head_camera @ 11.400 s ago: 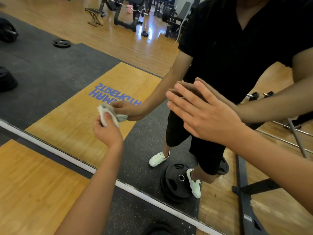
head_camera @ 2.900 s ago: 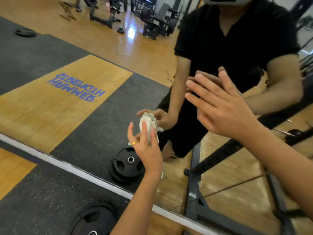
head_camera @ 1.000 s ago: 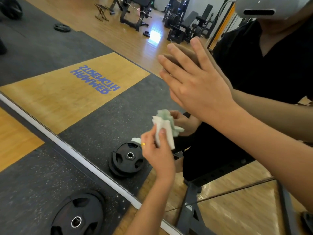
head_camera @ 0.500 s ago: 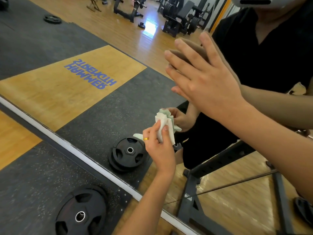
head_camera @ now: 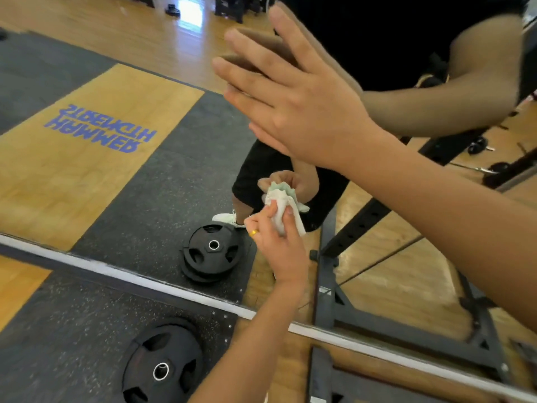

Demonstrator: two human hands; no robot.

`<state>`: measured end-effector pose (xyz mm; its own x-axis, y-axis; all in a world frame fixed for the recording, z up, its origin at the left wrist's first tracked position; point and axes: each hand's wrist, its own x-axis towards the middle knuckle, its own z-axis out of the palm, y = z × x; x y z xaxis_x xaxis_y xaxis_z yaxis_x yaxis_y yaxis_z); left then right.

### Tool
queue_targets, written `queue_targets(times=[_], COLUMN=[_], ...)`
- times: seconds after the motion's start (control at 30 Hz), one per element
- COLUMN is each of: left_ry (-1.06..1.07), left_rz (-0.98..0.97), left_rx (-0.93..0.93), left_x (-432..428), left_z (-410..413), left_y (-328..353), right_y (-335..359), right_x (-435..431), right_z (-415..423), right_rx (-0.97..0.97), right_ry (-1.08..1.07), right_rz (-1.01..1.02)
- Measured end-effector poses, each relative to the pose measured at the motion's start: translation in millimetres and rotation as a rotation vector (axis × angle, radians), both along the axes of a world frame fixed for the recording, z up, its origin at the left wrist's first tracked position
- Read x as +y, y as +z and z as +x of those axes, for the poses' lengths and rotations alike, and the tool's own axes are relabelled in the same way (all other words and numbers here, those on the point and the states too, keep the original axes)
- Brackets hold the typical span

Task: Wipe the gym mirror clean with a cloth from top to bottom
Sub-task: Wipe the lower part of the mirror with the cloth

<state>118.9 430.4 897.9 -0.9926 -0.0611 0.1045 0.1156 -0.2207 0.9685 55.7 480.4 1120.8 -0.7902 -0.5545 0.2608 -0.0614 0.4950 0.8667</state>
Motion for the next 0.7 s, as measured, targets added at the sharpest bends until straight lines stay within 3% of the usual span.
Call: queue_targets(times=[0.13,0.23,0.4,0.5,0.7], left_ry=[-0.058,-0.144,-0.175,-0.250,-0.360], left_rz=[-0.100,-0.204,-0.327,-0.351,-0.497], left_rx=[0.095,0.188,0.389,0.475,0.919], left_x=[-13,-28,-38,-42,-63], left_z=[-7,-15,-23,-28,-59], left_y=[-3,-7,0,-7,-21], right_y=[-20,-82,-190,-226,-246], right_x=[-2,-2,3,0,-15], right_z=[26,87,168,174,146], right_rx=[0.008,0.121,0.429,0.398,0.368], right_ry=[0.098,0.093,-0.123,-0.128,-0.068], right_rz=[-0.209,-0.614,-1.156,-1.249,-1.273])
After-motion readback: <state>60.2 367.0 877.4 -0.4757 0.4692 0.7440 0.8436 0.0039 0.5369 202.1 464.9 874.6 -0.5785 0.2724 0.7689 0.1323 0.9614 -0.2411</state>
